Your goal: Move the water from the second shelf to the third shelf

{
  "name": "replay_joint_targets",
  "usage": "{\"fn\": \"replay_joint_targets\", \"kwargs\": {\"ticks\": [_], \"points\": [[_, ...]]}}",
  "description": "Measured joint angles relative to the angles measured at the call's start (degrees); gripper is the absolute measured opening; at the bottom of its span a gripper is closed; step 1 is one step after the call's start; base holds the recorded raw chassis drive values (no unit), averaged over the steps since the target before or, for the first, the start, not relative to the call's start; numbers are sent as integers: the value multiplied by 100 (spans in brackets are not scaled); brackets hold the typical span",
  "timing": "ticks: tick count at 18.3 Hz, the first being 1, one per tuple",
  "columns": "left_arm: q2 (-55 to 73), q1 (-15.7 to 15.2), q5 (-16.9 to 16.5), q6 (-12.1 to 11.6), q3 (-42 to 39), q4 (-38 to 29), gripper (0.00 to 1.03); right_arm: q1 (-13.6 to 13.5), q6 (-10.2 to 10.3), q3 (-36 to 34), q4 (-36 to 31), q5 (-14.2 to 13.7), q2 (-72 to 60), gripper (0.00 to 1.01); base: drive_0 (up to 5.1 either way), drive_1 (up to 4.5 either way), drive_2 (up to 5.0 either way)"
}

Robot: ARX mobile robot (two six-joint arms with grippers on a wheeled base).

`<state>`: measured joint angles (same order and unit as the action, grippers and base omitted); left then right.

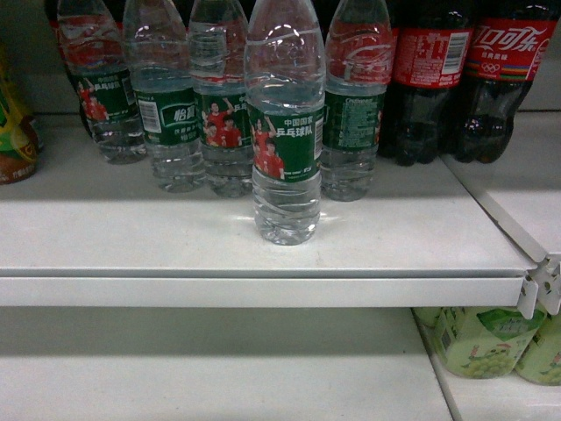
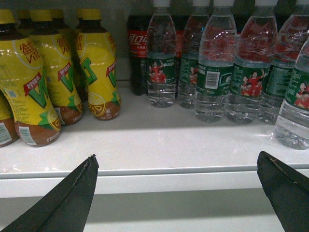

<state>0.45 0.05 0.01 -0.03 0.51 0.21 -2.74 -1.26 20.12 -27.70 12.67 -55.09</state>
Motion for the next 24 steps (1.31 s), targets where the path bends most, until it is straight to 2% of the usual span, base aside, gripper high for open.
{"fn": "replay_joint_targets", "kwargs": {"ticks": [2,6,8,11,18,24], "points": [[0,0,0,0,0,0,98,-496,-55,-15,-636,-208,-813,98,0,0,0],[0,0,0,0,0,0,98,-1113,-177,195,-1115,-306,-1943,98,0,0,0],[0,0,0,0,0,0,98,-1276,-236,343,-1154,-299,-2258,98,0,0,0],[0,0,0,0,0,0,98,-1537,-258,570,-1051,-140,-2586,98,0,0,0],[0,0,0,0,0,0,98,-2238,170,1403,-846,-48,-3077,98,0,0,0],[-2,0,0,2,0,0,98,-2396,236,1670,-785,-92,-3195,98,0,0,0]]}}
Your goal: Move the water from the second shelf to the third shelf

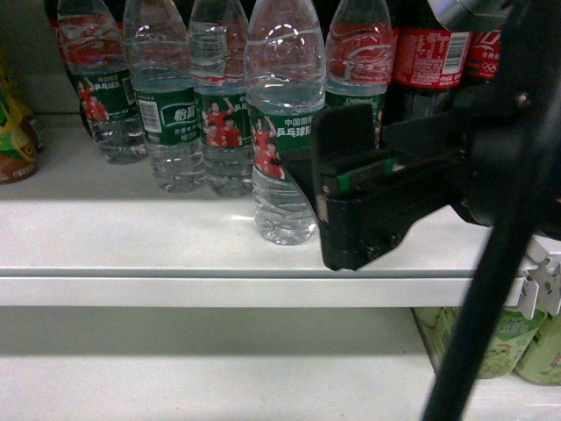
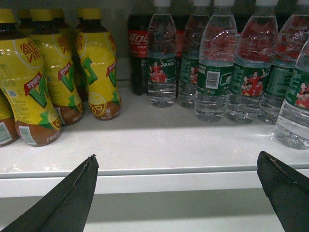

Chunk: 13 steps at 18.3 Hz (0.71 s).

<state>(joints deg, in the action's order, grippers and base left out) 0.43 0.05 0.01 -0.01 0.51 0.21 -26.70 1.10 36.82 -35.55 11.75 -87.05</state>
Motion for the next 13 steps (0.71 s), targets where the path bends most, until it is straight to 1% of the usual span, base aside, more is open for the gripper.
{"fn": "replay_joint_targets", "kwargs": {"ticks": [5,9,10,13], "points": [[0,0,0,-2,0,0,98,-264,192,581,208,-186,-437,98,0,0,0],[2,0,2,-2,0,0,98,-452,278,925,254,-372,-787,98,0,0,0],[0,0,0,-2,0,0,98,-455,341,1008,251,-457,-890,98,0,0,0],[2,0,0,-2,0,0,98,-455,444,1342,232,-894,-1272,98,0,0,0]]}}
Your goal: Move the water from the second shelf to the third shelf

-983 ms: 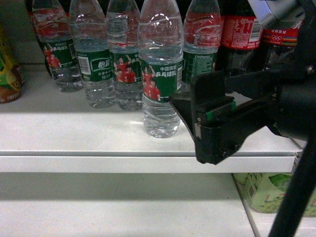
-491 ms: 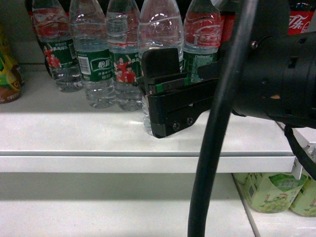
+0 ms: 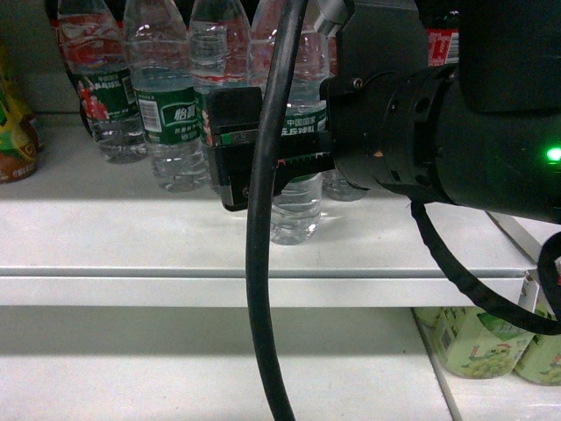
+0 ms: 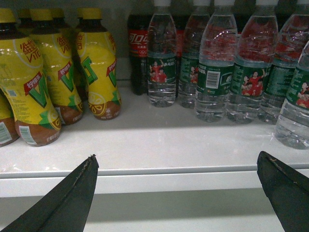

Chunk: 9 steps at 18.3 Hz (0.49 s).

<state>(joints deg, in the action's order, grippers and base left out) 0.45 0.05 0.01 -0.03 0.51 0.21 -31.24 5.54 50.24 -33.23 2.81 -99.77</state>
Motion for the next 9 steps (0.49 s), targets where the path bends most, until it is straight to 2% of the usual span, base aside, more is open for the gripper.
{"fn": "replay_joint_targets", "kwargs": {"ticks": [4,9], "points": [[0,0,0,0,0,-2,98,17,7,358,-81,-529,-372,98,0,0,0],[0,0,0,0,0,0,98,92,105,706,-85,-914,-671,98,0,0,0]]}}
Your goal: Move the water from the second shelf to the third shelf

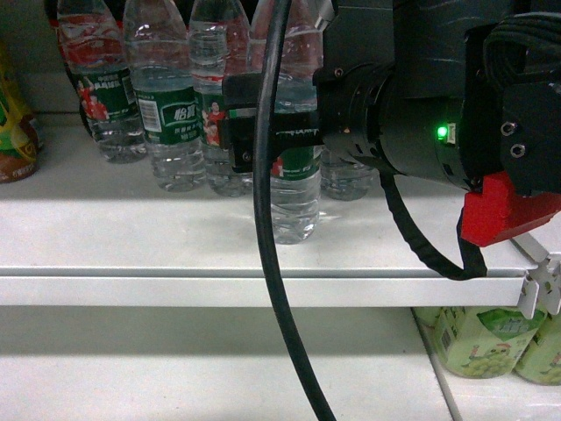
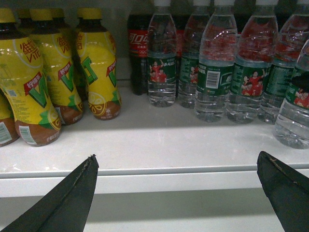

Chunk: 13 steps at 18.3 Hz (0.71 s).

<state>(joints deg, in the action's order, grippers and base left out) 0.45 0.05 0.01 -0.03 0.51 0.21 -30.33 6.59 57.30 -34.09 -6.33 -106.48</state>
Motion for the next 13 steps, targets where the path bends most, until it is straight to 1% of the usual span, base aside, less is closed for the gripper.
{"fn": "replay_joint_targets", "kwargs": {"ticks": [1,2,5,6,7,8,10,13], "points": [[0,0,2,0,0,0,98,-4,7,2,-2,-13,-24,98,0,0,0],[0,0,0,0,0,0,98,-13,9,2,-15,-22,-31,91,0,0,0],[0,0,0,0,0,0,98,-59,50,0,-55,-17,-28,60,0,0,0],[-2,0,0,0,0,0,98,-74,74,-28,-72,-11,-11,52,0,0,0],[0,0,0,0,0,0,98,-83,70,-94,-63,-4,57,46,0,0,0],[0,0,0,0,0,0,98,-79,72,-201,-52,39,160,43,0,0,0],[0,0,0,0,0,0,98,-48,72,-442,-24,105,385,42,0,0,0],[0,0,0,0,0,0,98,179,63,-1032,31,385,955,42,0,0,0]]}}
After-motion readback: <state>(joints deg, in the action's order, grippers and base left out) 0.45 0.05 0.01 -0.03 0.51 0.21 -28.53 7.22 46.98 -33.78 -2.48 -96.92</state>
